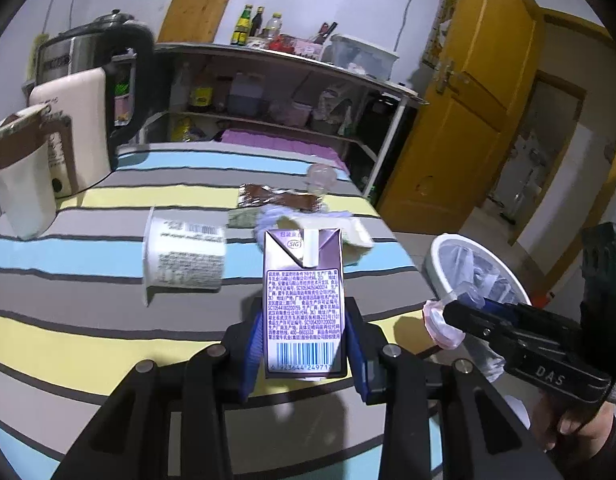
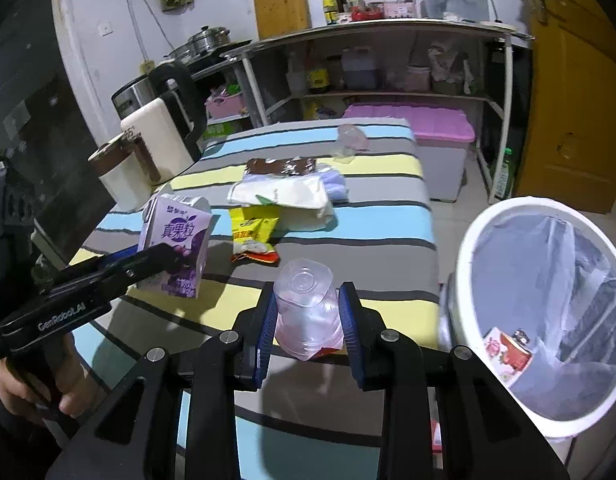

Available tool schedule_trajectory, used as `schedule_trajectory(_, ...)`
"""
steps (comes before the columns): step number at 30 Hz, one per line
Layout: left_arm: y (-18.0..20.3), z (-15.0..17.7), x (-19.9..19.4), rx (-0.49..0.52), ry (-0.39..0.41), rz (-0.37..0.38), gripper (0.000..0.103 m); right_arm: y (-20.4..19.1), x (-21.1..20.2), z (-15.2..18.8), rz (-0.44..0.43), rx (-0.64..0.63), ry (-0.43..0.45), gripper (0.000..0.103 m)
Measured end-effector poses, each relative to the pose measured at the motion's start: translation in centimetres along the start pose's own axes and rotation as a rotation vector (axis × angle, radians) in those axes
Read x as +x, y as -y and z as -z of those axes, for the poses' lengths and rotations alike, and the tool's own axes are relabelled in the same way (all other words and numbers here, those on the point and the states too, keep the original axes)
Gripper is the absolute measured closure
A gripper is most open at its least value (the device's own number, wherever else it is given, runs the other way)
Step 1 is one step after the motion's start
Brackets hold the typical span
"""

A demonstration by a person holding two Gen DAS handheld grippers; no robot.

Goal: Collect trash
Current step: 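Carry the carton and cup over the bin and open both tools to drop them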

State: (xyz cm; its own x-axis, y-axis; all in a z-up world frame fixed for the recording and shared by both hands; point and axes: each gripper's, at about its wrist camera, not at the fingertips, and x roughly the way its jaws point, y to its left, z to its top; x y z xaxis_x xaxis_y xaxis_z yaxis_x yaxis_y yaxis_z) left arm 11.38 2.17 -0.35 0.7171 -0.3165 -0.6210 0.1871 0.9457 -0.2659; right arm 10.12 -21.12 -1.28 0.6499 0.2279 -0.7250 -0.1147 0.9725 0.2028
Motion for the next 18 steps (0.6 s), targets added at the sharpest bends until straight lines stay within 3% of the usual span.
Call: schedule_trajectory(18, 10.3, -1.8, 3.3, 0.167, -0.035, 0.168, 0.066, 7.2, -5.3, 1.0, 0.151, 0.121, 0.073, 0.071)
